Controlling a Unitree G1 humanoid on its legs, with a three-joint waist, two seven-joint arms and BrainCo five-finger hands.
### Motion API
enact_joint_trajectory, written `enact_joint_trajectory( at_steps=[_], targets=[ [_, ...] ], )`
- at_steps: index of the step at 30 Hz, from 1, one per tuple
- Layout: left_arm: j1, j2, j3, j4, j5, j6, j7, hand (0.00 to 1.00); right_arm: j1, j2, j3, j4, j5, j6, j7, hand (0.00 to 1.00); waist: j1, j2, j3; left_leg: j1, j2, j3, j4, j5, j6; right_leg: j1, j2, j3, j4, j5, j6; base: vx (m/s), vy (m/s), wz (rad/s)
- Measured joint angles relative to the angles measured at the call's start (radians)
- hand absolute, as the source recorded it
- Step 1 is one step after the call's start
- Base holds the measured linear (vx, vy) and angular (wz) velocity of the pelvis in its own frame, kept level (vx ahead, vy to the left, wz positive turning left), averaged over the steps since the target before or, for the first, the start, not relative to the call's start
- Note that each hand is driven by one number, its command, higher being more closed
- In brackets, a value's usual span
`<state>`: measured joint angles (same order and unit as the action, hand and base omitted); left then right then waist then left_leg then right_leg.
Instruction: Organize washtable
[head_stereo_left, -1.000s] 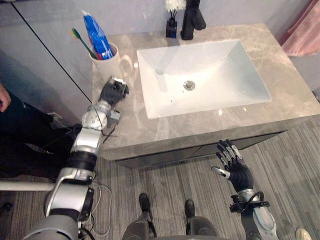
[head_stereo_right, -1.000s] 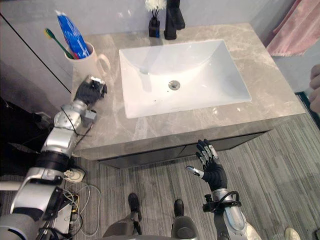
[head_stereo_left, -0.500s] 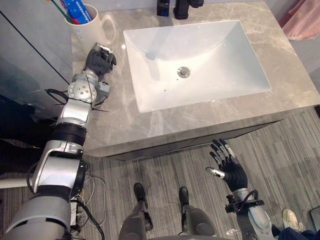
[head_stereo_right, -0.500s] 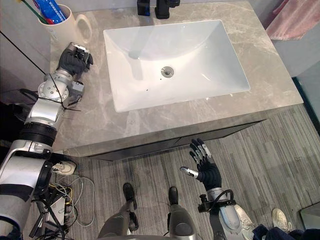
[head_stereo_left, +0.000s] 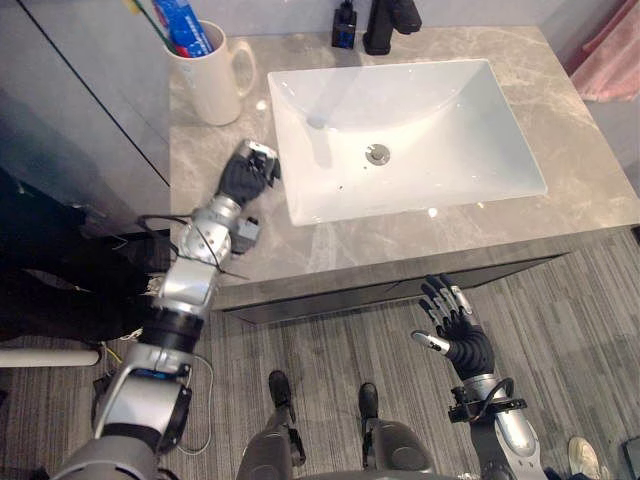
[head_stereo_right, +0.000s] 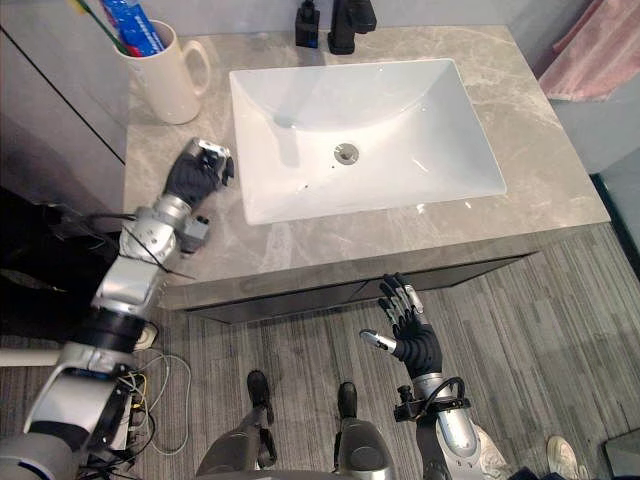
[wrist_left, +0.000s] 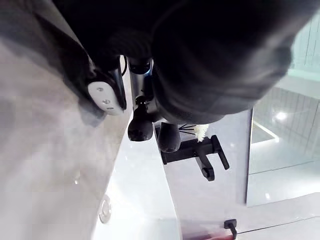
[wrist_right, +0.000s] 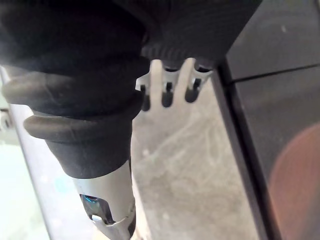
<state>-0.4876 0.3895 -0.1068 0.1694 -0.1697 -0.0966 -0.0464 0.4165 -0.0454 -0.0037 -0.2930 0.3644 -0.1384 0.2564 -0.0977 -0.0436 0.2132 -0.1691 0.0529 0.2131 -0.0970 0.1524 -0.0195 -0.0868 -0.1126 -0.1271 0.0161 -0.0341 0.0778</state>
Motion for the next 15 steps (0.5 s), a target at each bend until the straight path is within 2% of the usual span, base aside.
enact_joint_trajectory(
  at_steps=[5, 6, 7, 9, 11, 15],
  targets=[
    [0.316, -0.135, 0.075, -0.227, -0.104, -0.012, -0.019, 1.0, -0.008, 0.0, -0.045, 0.024, -0.002, 0.0, -0.018, 0.0, 0.009, 0.064, -0.044, 0.043, -0.012, -0.039, -0.006, 0.003, 0.003, 0.055, -0.011, -0.047, 0.019, -0.025, 0.006, -0.03, 0.024, 0.27],
    [0.355, -0.154, 0.081, -0.25, -0.117, -0.018, -0.019, 1.0, -0.007, 0.001, -0.05, 0.034, -0.003, 0.0, -0.018, 0.0, 0.01, 0.069, -0.054, 0.046, -0.014, -0.044, -0.006, 0.002, 0.003, 0.059, -0.012, -0.052, 0.02, -0.027, 0.006, -0.03, 0.026, 0.21],
    [0.423, -0.184, 0.082, -0.287, -0.145, -0.027, -0.021, 0.0, -0.006, 0.004, -0.06, 0.052, -0.004, 0.001, -0.018, 0.0, 0.018, 0.08, -0.071, 0.051, -0.015, -0.051, -0.006, 0.002, 0.003, 0.069, -0.012, -0.062, 0.02, -0.03, 0.006, -0.02, 0.014, 0.13],
    [0.522, -0.228, 0.082, -0.337, -0.183, -0.033, -0.035, 0.0, -0.006, 0.016, -0.071, 0.083, -0.004, 0.002, -0.019, 0.0, 0.035, 0.087, -0.079, 0.071, -0.014, -0.052, -0.006, 0.002, 0.003, 0.09, -0.012, -0.063, 0.02, -0.033, 0.005, -0.01, 0.007, 0.08],
    [0.653, -0.282, 0.078, -0.374, -0.213, -0.041, -0.057, 0.0, 0.012, 0.036, -0.075, 0.105, -0.004, 0.007, -0.018, 0.0, 0.039, 0.089, -0.099, 0.08, -0.015, -0.06, -0.006, 0.002, 0.002, 0.102, -0.013, -0.069, 0.021, -0.042, 0.006, -0.03, 0.004, 0.09],
    [0.823, -0.341, 0.051, -0.371, -0.234, -0.039, -0.103, 0.0, 0.082, 0.064, -0.075, 0.122, -0.004, 0.018, -0.011, 0.0, 0.044, 0.082, -0.122, 0.094, -0.013, -0.073, -0.006, -0.002, -0.003, 0.122, -0.015, -0.083, 0.021, -0.046, 0.006, -0.01, 0.004, 0.09]
  ],
)
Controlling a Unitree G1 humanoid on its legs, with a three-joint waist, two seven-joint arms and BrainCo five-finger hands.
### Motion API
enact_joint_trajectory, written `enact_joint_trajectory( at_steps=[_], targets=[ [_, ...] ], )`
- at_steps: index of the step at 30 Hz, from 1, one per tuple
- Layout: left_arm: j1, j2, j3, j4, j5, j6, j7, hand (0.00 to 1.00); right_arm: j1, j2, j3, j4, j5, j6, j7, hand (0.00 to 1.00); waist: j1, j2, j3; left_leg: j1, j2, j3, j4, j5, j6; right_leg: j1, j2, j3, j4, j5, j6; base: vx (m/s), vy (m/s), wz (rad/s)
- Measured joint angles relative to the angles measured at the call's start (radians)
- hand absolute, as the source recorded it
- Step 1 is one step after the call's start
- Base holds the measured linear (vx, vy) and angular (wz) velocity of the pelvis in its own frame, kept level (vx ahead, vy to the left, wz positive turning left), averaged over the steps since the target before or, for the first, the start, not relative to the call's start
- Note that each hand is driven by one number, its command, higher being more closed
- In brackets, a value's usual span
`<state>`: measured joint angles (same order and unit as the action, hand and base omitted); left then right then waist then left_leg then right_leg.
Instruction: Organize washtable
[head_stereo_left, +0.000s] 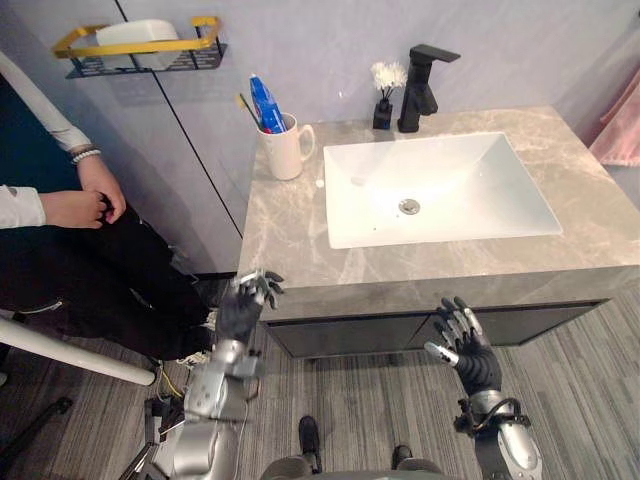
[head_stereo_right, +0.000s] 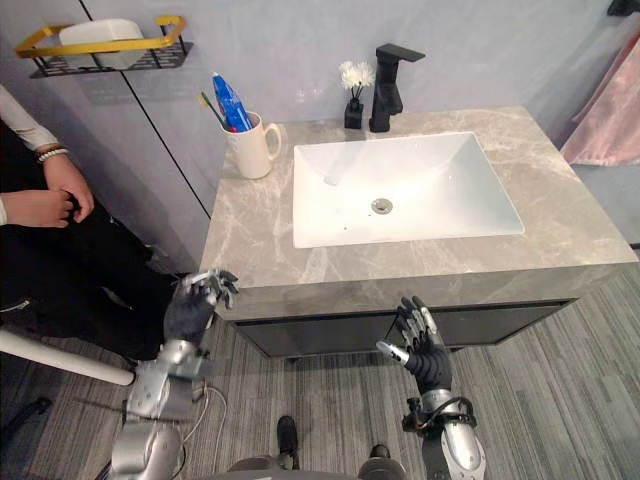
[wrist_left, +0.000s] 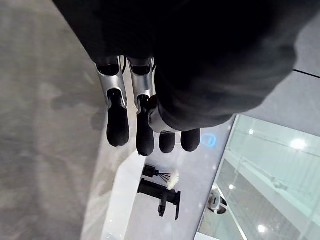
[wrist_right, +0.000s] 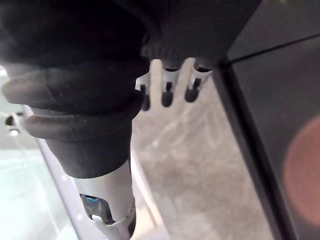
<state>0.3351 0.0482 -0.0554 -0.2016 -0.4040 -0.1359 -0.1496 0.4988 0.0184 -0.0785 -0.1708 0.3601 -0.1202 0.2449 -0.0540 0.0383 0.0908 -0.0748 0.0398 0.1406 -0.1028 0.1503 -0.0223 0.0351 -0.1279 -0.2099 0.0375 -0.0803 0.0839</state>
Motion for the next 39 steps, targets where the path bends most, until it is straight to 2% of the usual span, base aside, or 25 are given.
enact_joint_trajectory(
  at_steps=[5, 10, 13, 16, 18, 21, 22, 26, 29, 31, 32, 33, 34, 35, 36, 37, 38, 39],
  targets=[
    [0.115, -0.029, -0.062, 0.071, -0.019, 0.019, -0.049, 0.0, 0.084, 0.014, 0.001, 0.032, 0.0, 0.019, 0.023, 0.0, 0.012, -0.011, -0.016, 0.01, -0.003, -0.006, 0.0, -0.003, 0.004, 0.014, -0.01, -0.007, 0.004, -0.006, 0.01, -0.02, 0.019, 0.05],
    [0.128, -0.026, -0.072, 0.145, -0.019, 0.04, -0.068, 0.0, 0.115, 0.015, 0.001, 0.053, 0.0, 0.019, 0.025, 0.0, 0.011, -0.015, -0.039, 0.01, -0.005, -0.005, 0.0, -0.004, 0.004, 0.013, -0.012, -0.008, 0.005, -0.006, 0.011, 0.0, 0.0, 0.0],
    [0.122, -0.025, -0.072, 0.215, -0.018, 0.041, -0.068, 0.0, 0.115, 0.013, -0.006, 0.14, -0.011, 0.016, 0.023, 0.0, 0.011, -0.018, -0.05, 0.01, -0.004, -0.005, 0.0, -0.003, 0.004, 0.012, -0.012, -0.007, 0.007, -0.006, 0.011, 0.01, 0.001, 0.0],
    [0.077, -0.009, -0.091, 0.381, -0.013, 0.045, -0.068, 0.0, 0.062, 0.002, -0.037, 0.36, -0.062, 0.014, 0.009, 0.0, 0.01, -0.017, -0.05, 0.012, -0.004, -0.006, 0.0, -0.004, 0.004, 0.013, -0.009, -0.007, 0.011, -0.01, 0.015, 0.0, 0.0, 0.0],
    [0.042, 0.004, -0.099, 0.516, 0.038, 0.044, -0.068, 0.0, 0.02, -0.013, -0.063, 0.488, -0.117, 0.015, -0.025, 0.0, 0.01, -0.017, -0.05, 0.013, -0.005, -0.001, 0.0, -0.007, 0.007, 0.011, -0.009, -0.001, 0.011, -0.011, 0.016, 0.03, 0.0, -0.06],
    [-0.012, 0.004, -0.08, 0.718, 0.064, 0.045, -0.058, 0.0, -0.026, -0.03, -0.092, 0.615, -0.165, 0.011, -0.051, 0.0, 0.01, -0.019, -0.049, 0.02, -0.004, 0.016, 0.0, -0.014, 0.007, 0.009, -0.008, 0.023, 0.011, -0.012, 0.017, 0.04, 0.004, -0.19],
    [-0.045, 0.004, -0.059, 0.831, 0.09, 0.045, -0.03, 0.0, -0.06, -0.036, -0.114, 0.697, -0.174, 0.01, -0.074, 0.0, 0.01, -0.02, -0.048, 0.022, -0.002, 0.033, 0.0, -0.018, 0.007, 0.0, -0.008, 0.037, 0.011, -0.012, 0.017, 0.04, 0.005, -0.3],
    [-0.139, 0.015, -0.022, 1.031, 0.195, 0.031, 0.037, 0.0, -0.115, -0.039, -0.165, 0.858, -0.177, 0.006, -0.124, 0.0, 0.008, -0.022, -0.045, 0.032, 0.005, 0.109, 0.0, -0.036, 0.003, -0.034, -0.006, 0.115, 0.019, -0.011, 0.017, 0.06, 0.011, -0.58],
    [-0.219, 0.028, -0.01, 1.193, 0.272, 0.02, 0.081, 0.0, -0.15, -0.038, -0.2, 0.963, -0.197, -0.008, -0.155, 0.0, -0.017, -0.03, -0.035, 0.035, 0.022, 0.228, 0.0, -0.057, -0.006, -0.101, 0.01, 0.237, 0.021, 0.014, 0.013, 0.05, 0.014, -1.07],
    [-0.261, 0.038, -0.003, 1.239, 0.311, 0.022, 0.095, 0.0, -0.192, -0.038, -0.2, 0.994, -0.207, -0.008, -0.17, 0.0, -0.029, -0.033, -0.009, 0.033, 0.036, 0.314, 0.001, -0.065, -0.009, -0.145, 0.021, 0.299, 0.006, 0.043, 0.013, 0.01, 0.004, -1.38],
    [-0.278, 0.045, -0.002, 1.253, 0.333, 0.022, 0.107, 0.0, -0.213, -0.033, -0.2, 1.004, -0.207, -0.008, -0.18, 0.0, -0.042, -0.049, 0.004, 0.024, 0.048, 0.374, 0.007, -0.063, -0.006, -0.177, 0.013, 0.268, -0.008, 0.06, -0.006, -0.01, -0.005, -1.4],
    [-0.284, 0.049, -0.001, 1.253, 0.341, 0.022, 0.11, 0.0, -0.223, -0.027, -0.201, 1.009, -0.206, -0.009, -0.182, 0.0, -0.041, -0.056, 0.004, 0.017, 0.055, 0.408, 0.008, -0.063, -0.005, -0.19, -0.002, 0.207, -0.009, 0.061, -0.028, 0.01, -0.01, -1.44],
    [-0.297, 0.05, 0.01, 1.254, 0.351, 0.025, 0.111, 0.0, -0.234, -0.023, -0.207, 1.012, -0.206, -0.011, -0.184, 0.0, -0.042, -0.05, 0.017, 0.017, 0.082, 0.467, 0.014, -0.063, -0.006, -0.223, -0.039, 0.034, 0.04, 0.047, -0.102, 0.04, -0.01, -1.13],
    [-0.301, 0.052, 0.016, 1.252, 0.357, 0.028, 0.11, 0.0, -0.236, -0.021, -0.206, 1.013, -0.206, -0.011, -0.184, 0.0, -0.044, -0.058, 0.021, 0.018, 0.091, 0.49, 0.028, -0.069, -0.008, -0.24, -0.062, -0.04, 0.084, 0.08, -0.147, 0.07, -0.009, -1.64],
    [-0.326, 0.049, 0.054, 1.253, 0.358, 0.044, 0.111, 0.0, -0.235, -0.015, -0.191, 1.02, -0.207, -0.013, -0.186, 0.0, -0.045, -0.085, 0.03, 0.017, 0.117, 0.564, 0.12, -0.127, -0.013, -0.274, -0.072, -0.153, 0.15, 0.166, -0.123, 0.04, -0.03, -1.37],
    [-0.326, 0.036, 0.069, 1.253, 0.358, 0.045, 0.111, 0.0, -0.238, -0.023, -0.184, 1.022, -0.207, -0.019, -0.186, 0.0, -0.041, -0.079, 0.033, 0.019, 0.116, 0.586, 0.131, -0.141, -0.006, -0.261, -0.052, -0.161, 0.106, 0.196, -0.16, -0.03, -0.009, -2.27],
    [-0.313, -0.011, 0.102, 1.248, 0.353, 0.034, 0.107, 0.0, -0.278, -0.06, -0.177, 1.05, -0.214, -0.023, -0.191, 0.0, -0.022, -0.023, 0.034, 0.076, 0.129, 0.694, 0.058, -0.156, 0.012, -0.224, -0.016, -0.231, 0.139, 0.139, -0.178, -0.06, 0.027, -1.71],
    [-0.314, -0.017, 0.104, 1.246, 0.346, 0.033, 0.107, 0.0, -0.289, -0.063, -0.165, 1.067, -0.22, -0.022, -0.191, 0.0, -0.027, -0.036, 0.034, 0.092, 0.122, 0.73, 0.057, -0.146, 0.011, -0.219, -0.05, -0.283, 0.236, 0.054, -0.154, -0.01, 0.045, -1.66]
  ],
)
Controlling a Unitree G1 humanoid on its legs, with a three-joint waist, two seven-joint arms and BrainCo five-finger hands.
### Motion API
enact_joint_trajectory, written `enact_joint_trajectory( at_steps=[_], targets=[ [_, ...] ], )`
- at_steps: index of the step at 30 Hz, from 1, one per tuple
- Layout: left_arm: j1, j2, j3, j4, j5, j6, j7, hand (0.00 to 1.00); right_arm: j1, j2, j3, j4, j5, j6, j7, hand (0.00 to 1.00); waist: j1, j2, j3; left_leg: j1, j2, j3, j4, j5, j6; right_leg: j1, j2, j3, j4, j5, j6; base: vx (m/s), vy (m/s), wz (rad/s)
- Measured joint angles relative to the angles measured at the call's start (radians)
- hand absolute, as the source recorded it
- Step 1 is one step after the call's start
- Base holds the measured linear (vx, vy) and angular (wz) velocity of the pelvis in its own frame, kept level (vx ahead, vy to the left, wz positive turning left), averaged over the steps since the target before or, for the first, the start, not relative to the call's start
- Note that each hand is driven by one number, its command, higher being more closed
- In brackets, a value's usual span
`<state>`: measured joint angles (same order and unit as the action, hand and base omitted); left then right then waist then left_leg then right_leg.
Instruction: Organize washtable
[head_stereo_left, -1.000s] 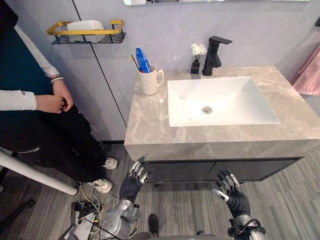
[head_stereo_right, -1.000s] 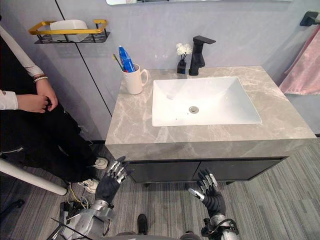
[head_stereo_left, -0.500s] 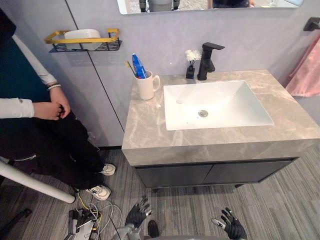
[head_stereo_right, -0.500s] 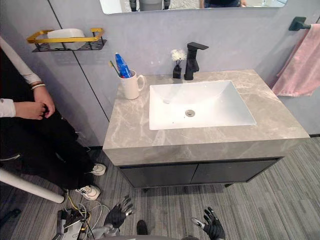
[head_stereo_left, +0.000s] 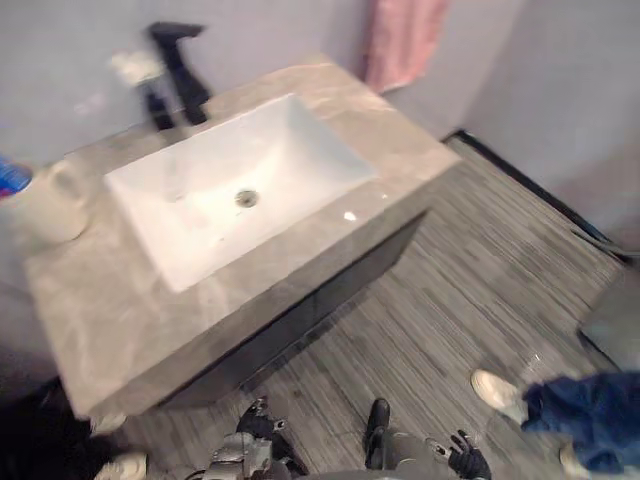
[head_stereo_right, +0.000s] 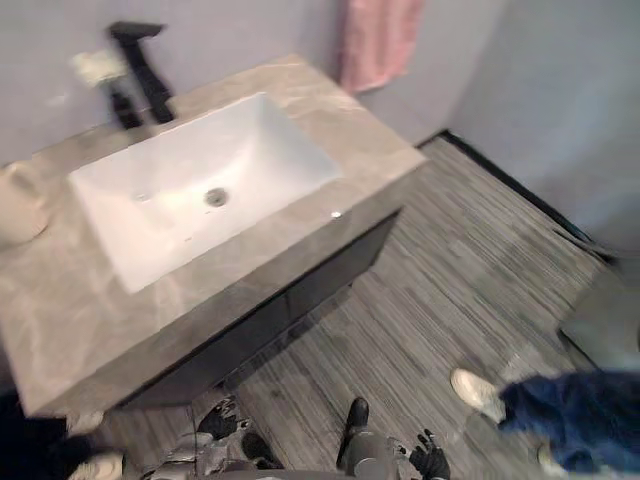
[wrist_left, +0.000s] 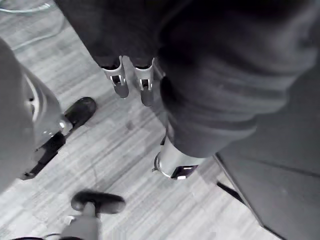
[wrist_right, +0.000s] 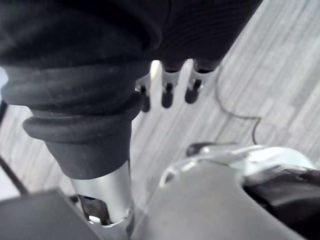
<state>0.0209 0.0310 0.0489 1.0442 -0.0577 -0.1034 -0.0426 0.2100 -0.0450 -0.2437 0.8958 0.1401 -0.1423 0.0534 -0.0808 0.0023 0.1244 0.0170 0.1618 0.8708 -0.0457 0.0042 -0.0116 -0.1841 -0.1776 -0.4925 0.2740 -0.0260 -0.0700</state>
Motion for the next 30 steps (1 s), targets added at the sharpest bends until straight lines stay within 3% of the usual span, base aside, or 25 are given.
enact_joint_trajectory(
  at_steps=[1, 2, 4, 5, 7, 10, 13, 16, 18, 19, 20, 21, 22, 23, 24, 25, 27, 28, 30],
  targets=[
    [-0.001, -0.001, -0.001, -0.01, -0.004, 0.002, 0.0, 0.0, -0.011, -0.005, 0.021, 0.024, -0.019, 0.0, 0.002, 0.0, -0.001, -0.019, -0.006, 0.015, -0.004, 0.025, 0.025, -0.011, -0.005, 0.033, -0.029, -0.061, 0.043, -0.055, 0.04, 0.12, -0.121, -1.33],
    [-0.001, 0.015, 0.004, -0.022, -0.028, 0.006, 0.0, 0.0, -0.035, -0.002, 0.069, 0.031, -0.067, 0.008, 0.009, 0.0, 0.02, -0.06, -0.007, 0.026, -0.005, 0.099, 0.055, -0.024, -0.022, 0.079, -0.011, -0.087, -0.072, -0.05, 0.087, 0.11, -0.202, -1.33],
    [0.001, 0.011, 0.006, -0.017, -0.051, 0.011, 0.0, 0.0, -0.054, -0.005, 0.101, 0.017, -0.08, 0.005, 0.012, 0.0, 0.024, -0.055, -0.004, 0.034, -0.002, 0.135, 0.056, -0.023, -0.023, 0.098, 0.019, -0.062, -0.157, -0.026, 0.1, 0.03, -0.196, -0.92],
    [0.002, -0.004, 0.007, -0.016, -0.062, 0.011, 0.0, 0.0, -0.064, -0.018, 0.107, 0.016, -0.094, 0.005, 0.015, 0.0, 0.016, -0.041, 0.005, 0.047, 0.01, 0.153, 0.068, -0.023, -0.024, 0.126, 0.043, -0.045, -0.213, 0.005, 0.096, 0.0, -0.158, -0.46],
    [0.014, -0.011, 0.03, -0.016, -0.069, 0.01, 0.001, 0.0, -0.062, -0.019, 0.108, 0.016, -0.095, 0.005, 0.013, 0.0, 0.014, -0.04, 0.006, 0.075, 0.035, 0.173, 0.107, -0.024, -0.026, 0.178, 0.072, -0.02, -0.285, 0.032, 0.087, -0.01, -0.14, -0.41],
    [0.028, -0.007, 0.045, -0.019, -0.083, 0.01, 0.002, 0.0, -0.054, -0.017, 0.117, 0.008, -0.092, -0.003, 0.014, 0.0, 0.011, -0.041, 0.007, 0.105, 0.068, 0.201, 0.139, -0.036, -0.051, 0.206, 0.101, 0.013, -0.314, 0.038, 0.079, -0.04, -0.085, -0.41],
    [0.029, -0.008, 0.055, -0.019, -0.087, 0.011, 0.001, 0.0, -0.03, -0.007, 0.09, 0.022, -0.09, -0.005, 0.013, 0.0, 0.008, -0.045, 0.01, 0.13, 0.09, 0.203, 0.169, -0.036, -0.051, 0.23, 0.113, 0.031, -0.317, 0.038, 0.078, -0.05, -0.019, -0.18],
    [0.039, -0.008, 0.1, -0.024, -0.091, 0.011, 0.001, 0.0, 0.008, 0.007, 0.024, 0.034, -0.059, -0.003, 0.008, 0.0, -0.001, -0.042, 0.016, 0.163, 0.152, 0.205, 0.269, -0.072, -0.093, 0.275, 0.133, 0.057, -0.331, 0.035, 0.073, -0.08, 0.031, -0.27],
    [0.041, -0.009, 0.121, -0.025, -0.124, 0.011, 0.003, 0.0, 0.012, 0.009, 0.006, 0.036, -0.05, -0.005, 0.006, 0.0, 0.002, -0.038, 0.03, 0.169, 0.199, 0.198, 0.376, -0.1, -0.092, 0.275, 0.148, 0.103, -0.319, 0.026, 0.061, -0.16, 0.043, -0.8],
    [0.054, -0.006, 0.141, -0.049, -0.157, 0.009, 0.005, 0.0, 0.011, 0.008, 0.008, 0.031, -0.051, -0.005, 0.006, 0.0, 0.01, -0.036, 0.047, 0.156, 0.264, 0.107, 0.523, -0.107, -0.077, 0.253, 0.165, 0.173, -0.267, 0.005, 0.049, -0.16, 0.021, -1.13],
    [0.064, -0.008, 0.15, -0.068, -0.174, 0.006, 0.008, 0.0, 0.01, 0.007, 0.01, 0.027, -0.052, -0.005, 0.006, 0.0, 0.016, -0.036, 0.051, 0.127, 0.28, 0.026, 0.582, -0.11, -0.063, 0.242, 0.166, 0.214, -0.234, -0.01, 0.044, -0.15, 0.046, -1.6],
    [0.077, -0.007, 0.156, -0.088, -0.207, -0.004, 0.015, 0.0, 0.005, -0.005, 0.016, 0.027, -0.052, -0.006, 0.006, 0.0, 0.028, -0.033, 0.063, 0.093, 0.255, -0.148, 0.612, -0.142, -0.043, 0.214, 0.168, 0.286, -0.191, -0.024, 0.04, -0.07, 0.119, -1.97],
    [0.086, -0.013, 0.16, -0.096, -0.246, -0.014, 0.024, 0.0, -0.018, -0.02, 0.014, 0.048, -0.051, -0.004, 0.004, 0.0, 0.043, -0.018, 0.072, 0.076, 0.178, -0.357, 0.584, -0.195, -0.053, 0.184, 0.173, 0.375, -0.151, -0.044, 0.036, -0.1, 0.145, -2.0],
    [0.091, -0.013, 0.159, -0.095, -0.261, -0.017, 0.026, 0.0, -0.025, -0.025, 0.013, 0.061, -0.051, -0.003, -0.001, 0.0, 0.038, -0.014, 0.074, 0.069, 0.146, -0.43, 0.569, -0.212, -0.055, 0.175, 0.178, 0.415, -0.137, -0.049, 0.038, -0.11, 0.165, -2.22],
    [0.098, -0.015, 0.156, -0.096, -0.286, -0.021, 0.029, 0.0, -0.021, -0.026, 0.014, 0.072, -0.051, -0.003, -0.007, 0.0, 0.032, -0.011, 0.076, 0.037, 0.072, -0.594, 0.542, -0.248, -0.059, 0.161, 0.188, 0.507, -0.123, -0.051, 0.04, -0.08, 0.118, -1.59],
    [0.098, -0.015, 0.155, -0.096, -0.286, -0.025, 0.031, 0.0, -0.019, -0.026, 0.015, 0.072, -0.051, -0.003, -0.007, 0.0, 0.034, -0.011, 0.076, 0.019, 0.044, -0.663, 0.531, -0.256, -0.072, 0.153, 0.196, 0.554, -0.119, -0.051, 0.041, -0.11, 0.156, -2.03],
    [0.112, -0.015, 0.158, -0.115, -0.298, -0.046, 0.039, 0.0, -0.036, -0.046, 0.053, 0.093, -0.052, -0.002, -0.007, 0.0, 0.044, -0.007, 0.072, -0.05, -0.042, -0.907, 0.442, -0.267, -0.09, 0.088, 0.239, 0.721, -0.104, -0.052, 0.047, -0.14, 0.218, -2.24],
    [0.113, -0.018, 0.157, -0.113, -0.306, -0.047, 0.044, 0.0, -0.037, -0.054, 0.061, 0.094, -0.052, -0.007, -0.007, 0.0, 0.043, 0.008, 0.064, -0.077, -0.043, -0.988, 0.379, -0.274, -0.09, 0.068, 0.262, 0.759, -0.116, -0.05, 0.051, -0.12, 0.222, -2.0],
    [0.11, -0.006, 0.157, -0.089, -0.307, -0.047, 0.046, 0.0, -0.03, -0.049, 0.066, 0.108, -0.052, -0.005, -0.009, 0.0, 0.029, -0.002, 0.056, -0.077, -0.061, -0.96, 0.375, -0.31, -0.057, 0.066, 0.259, 0.83, -0.155, -0.02, 0.077, -0.01, 0.237, -1.28]
  ],
)
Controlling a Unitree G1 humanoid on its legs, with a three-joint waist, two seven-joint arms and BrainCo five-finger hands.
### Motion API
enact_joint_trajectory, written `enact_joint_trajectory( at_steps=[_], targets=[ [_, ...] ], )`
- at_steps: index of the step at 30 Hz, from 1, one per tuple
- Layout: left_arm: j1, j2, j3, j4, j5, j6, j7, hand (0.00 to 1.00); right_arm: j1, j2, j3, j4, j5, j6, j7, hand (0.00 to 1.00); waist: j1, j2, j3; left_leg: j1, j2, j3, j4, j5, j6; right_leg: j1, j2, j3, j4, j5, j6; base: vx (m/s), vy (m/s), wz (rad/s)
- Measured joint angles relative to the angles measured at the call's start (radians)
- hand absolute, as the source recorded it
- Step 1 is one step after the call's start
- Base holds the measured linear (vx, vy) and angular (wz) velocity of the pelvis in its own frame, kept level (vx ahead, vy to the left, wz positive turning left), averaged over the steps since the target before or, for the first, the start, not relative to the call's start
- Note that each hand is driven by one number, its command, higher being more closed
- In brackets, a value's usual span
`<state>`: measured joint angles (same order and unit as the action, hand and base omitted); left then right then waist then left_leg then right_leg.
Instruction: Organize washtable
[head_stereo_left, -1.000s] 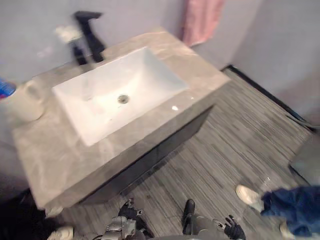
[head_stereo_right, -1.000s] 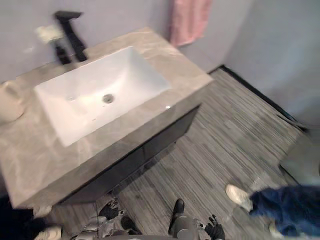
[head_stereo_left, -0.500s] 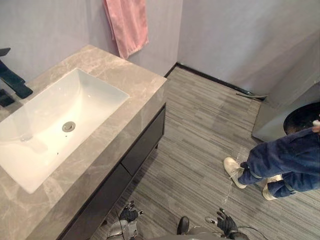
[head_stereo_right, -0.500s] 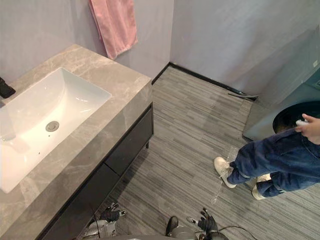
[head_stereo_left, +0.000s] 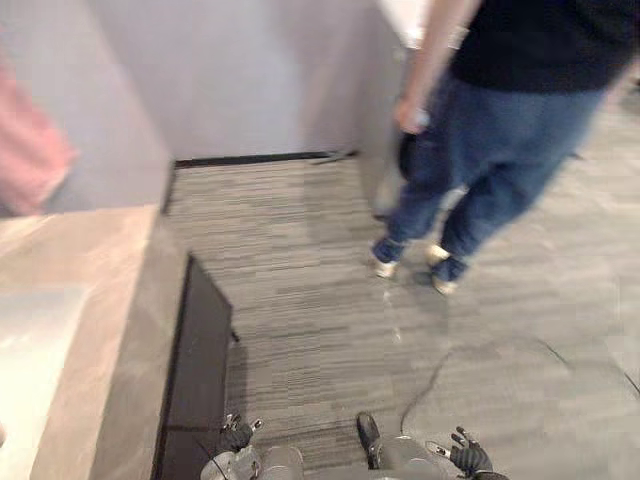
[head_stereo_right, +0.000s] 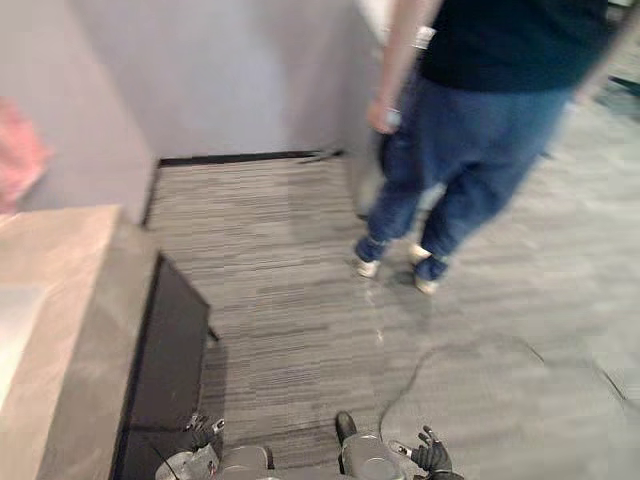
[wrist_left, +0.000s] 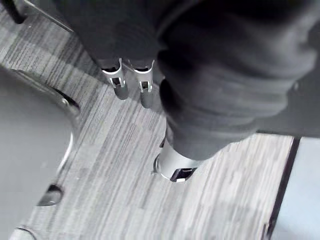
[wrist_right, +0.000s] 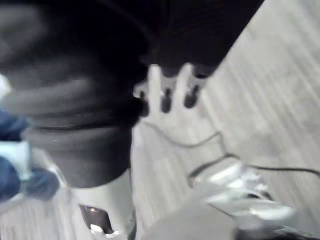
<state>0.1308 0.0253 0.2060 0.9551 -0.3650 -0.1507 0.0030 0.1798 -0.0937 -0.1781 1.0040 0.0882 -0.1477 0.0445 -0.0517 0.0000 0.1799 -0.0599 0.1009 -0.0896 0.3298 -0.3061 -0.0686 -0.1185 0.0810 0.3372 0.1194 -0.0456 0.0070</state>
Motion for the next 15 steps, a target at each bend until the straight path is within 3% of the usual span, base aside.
enact_joint_trajectory(
  at_steps=[2, 4, 5, 7, 10, 11, 12, 13, 14, 15],
  targets=[
    [0.005, 0.014, 0.008, 0.003, 0.012, -0.008, -0.003, 0.0, 0.021, 0.01, -0.006, 0.032, -0.003, 0.005, 0.0, 0.0, 0.011, -0.043, -0.019, 0.019, -0.012, 0.073, -0.002, -0.012, 0.018, -0.011, -0.007, 0.067, -0.008, 0.008, 0.009, 0.06, 0.267, -1.08],
    [0.02, 0.03, 0.031, 0.058, 0.062, 0.012, -0.002, 0.0, 0.031, 0.016, -0.009, 0.038, -0.018, 0.008, 0.001, 0.0, 0.009, -0.057, -0.045, 0.085, -0.028, 0.195, -0.054, -0.023, 0.036, -0.01, -0.016, 0.163, -0.021, 0.031, 0.031, 0.1, 0.297, -1.4],
    [0.02, 0.035, 0.027, 0.059, 0.091, 0.016, -0.004, 0.0, 0.024, 0.017, -0.009, 0.044, -0.02, 0.014, 0.001, 0.0, 0.007, -0.055, -0.048, 0.106, -0.036, 0.241, -0.074, -0.025, 0.04, -0.014, -0.019, 0.196, -0.021, 0.062, 0.072, 0.1, 0.192, -1.07],
    [0.021, 0.039, 0.022, 0.08, 0.143, 0.018, -0.007, 0.0, 0.021, 0.014, -0.01, 0.05, -0.02, 0.019, 0.004, 0.0, -0.001, -0.042, -0.075, 0.136, -0.041, 0.3, -0.101, -0.026, 0.051, -0.027, -0.012, 0.219, -0.04, 0.077, 0.093, 0.16, 0.173, -1.0],
    [0.021, 0.035, 0.018, 0.103, 0.182, 0.026, -0.024, 0.0, 0.024, 0.002, -0.011, 0.052, -0.019, 0.021, 0.021, 0.0, -0.027, -0.017, -0.093, 0.162, -0.049, 0.348, -0.081, -0.021, 0.045, -0.026, 0.005, 0.253, -0.032, 0.085, 0.083, 0.22, 0.175, -0.97],
    [0.019, 0.035, 0.018, 0.107, 0.184, 0.028, -0.025, 0.0, 0.021, 0.003, -0.011, 0.049, -0.018, 0.023, 0.022, 0.0, -0.023, -0.021, -0.096, 0.126, -0.06, 0.364, 0.031, -0.005, 0.017, -0.028, -0.007, 0.287, -0.01, 0.089, 0.079, 0.15, 0.125, -1.06],
    [0.012, 0.036, 0.006, 0.111, 0.186, 0.025, -0.025, 0.0, 0.019, 0.007, -0.012, 0.051, -0.017, 0.026, 0.023, 0.0, -0.022, -0.042, -0.096, 0.1, -0.061, 0.363, 0.067, -0.036, 0.013, -0.024, -0.033, 0.316, -0.008, 0.089, 0.079, 0.12, 0.078, -1.07],
    [0.001, 0.03, -0.023, 0.115, 0.193, 0.022, -0.025, 0.0, 0.026, 0.007, -0.033, 0.058, -0.01, 0.03, 0.024, 0.0, -0.032, -0.015, -0.115, 0.115, -0.047, 0.364, -0.103, -0.006, 0.02, -0.022, -0.037, 0.32, -0.01, 0.092, 0.083, 0.05, 0.017, -0.85],
    [-0.006, 0.016, -0.033, 0.119, 0.202, 0.023, -0.025, 0.0, 0.018, -0.001, -0.056, 0.072, -0.009, 0.035, 0.025, 0.0, -0.044, -0.01, -0.117, 0.145, -0.054, 0.403, -0.182, 0.04, 0.073, -0.023, -0.031, 0.327, -0.012, 0.096, 0.102, 0.07, 0.028, -0.72],
    [-0.005, 0.016, -0.042, 0.121, 0.202, 0.025, -0.024, 0.0, 0.018, 0.004, -0.062, 0.07, -0.008, 0.038, 0.024, 0.0, -0.044, 0.001, -0.121, 0.163, -0.06, 0.414, -0.204, 0.048, 0.07, -0.026, -0.031, 0.322, -0.012, 0.103, 0.111, 0.06, 0.1, -0.68]
  ],
)
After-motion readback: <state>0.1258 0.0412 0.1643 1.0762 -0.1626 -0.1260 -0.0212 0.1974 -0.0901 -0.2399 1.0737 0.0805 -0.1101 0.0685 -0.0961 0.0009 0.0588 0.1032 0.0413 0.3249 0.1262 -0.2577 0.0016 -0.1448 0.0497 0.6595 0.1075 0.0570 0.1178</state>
